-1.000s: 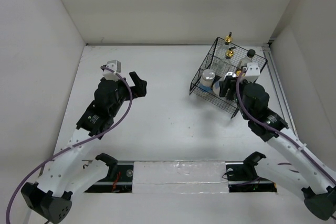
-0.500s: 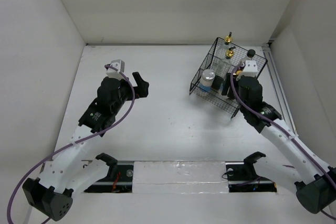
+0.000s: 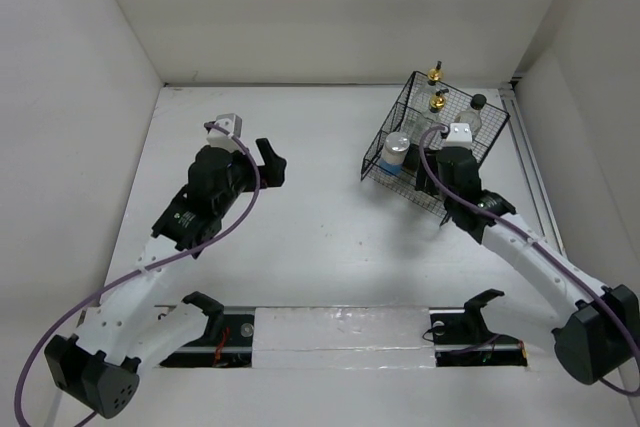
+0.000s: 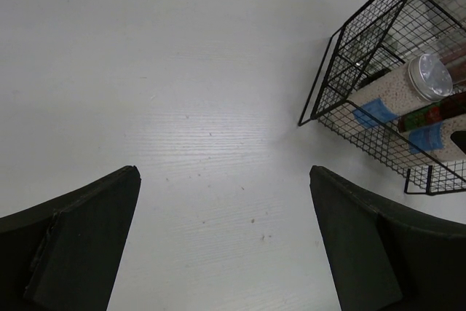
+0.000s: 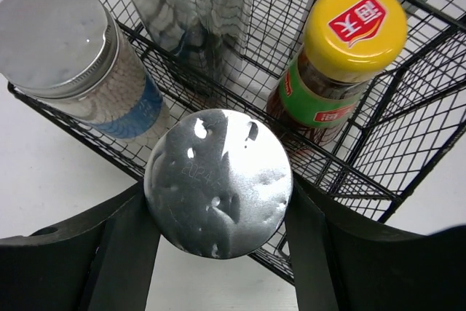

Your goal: Organize the condiment bottles

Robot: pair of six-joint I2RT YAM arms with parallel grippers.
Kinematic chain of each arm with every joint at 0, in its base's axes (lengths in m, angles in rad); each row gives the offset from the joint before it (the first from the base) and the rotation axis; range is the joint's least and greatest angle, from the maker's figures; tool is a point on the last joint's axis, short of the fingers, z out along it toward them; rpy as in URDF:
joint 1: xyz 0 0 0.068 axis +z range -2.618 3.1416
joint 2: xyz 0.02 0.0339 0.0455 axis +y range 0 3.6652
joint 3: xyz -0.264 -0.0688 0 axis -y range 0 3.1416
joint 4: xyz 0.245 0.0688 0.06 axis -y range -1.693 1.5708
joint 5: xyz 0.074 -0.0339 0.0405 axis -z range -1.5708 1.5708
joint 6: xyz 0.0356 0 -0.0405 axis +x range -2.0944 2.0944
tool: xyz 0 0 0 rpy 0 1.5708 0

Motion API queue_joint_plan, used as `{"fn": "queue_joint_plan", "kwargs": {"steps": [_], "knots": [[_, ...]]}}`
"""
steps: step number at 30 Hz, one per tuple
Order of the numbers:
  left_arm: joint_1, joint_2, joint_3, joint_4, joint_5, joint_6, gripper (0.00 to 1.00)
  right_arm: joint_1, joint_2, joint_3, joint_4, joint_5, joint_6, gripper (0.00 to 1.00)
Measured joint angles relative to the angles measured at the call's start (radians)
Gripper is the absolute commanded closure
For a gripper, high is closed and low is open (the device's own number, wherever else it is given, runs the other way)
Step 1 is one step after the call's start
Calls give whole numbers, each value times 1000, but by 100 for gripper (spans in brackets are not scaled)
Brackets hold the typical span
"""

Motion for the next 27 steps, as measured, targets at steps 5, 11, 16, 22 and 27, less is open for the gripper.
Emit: {"fn": "queue_joint_plan", "kwargs": {"steps": [5,11,16,22,27], "knots": [[0,29,2,-2,18,7,0,-20,36,-2,2,-24,6,39],[0,36,5,-8,26,10,0,-27,42,-2,11,-30,14,26],[0,39,7,-8,26,10,0,-27,25,-2,27,-33,19,10],[0,39,7,-8,34,19,0,-27,-44,0,23,-34,21,1],[0,37,11,-8,44,27,0,-27,-138,31,8,-37,18,1]]}}
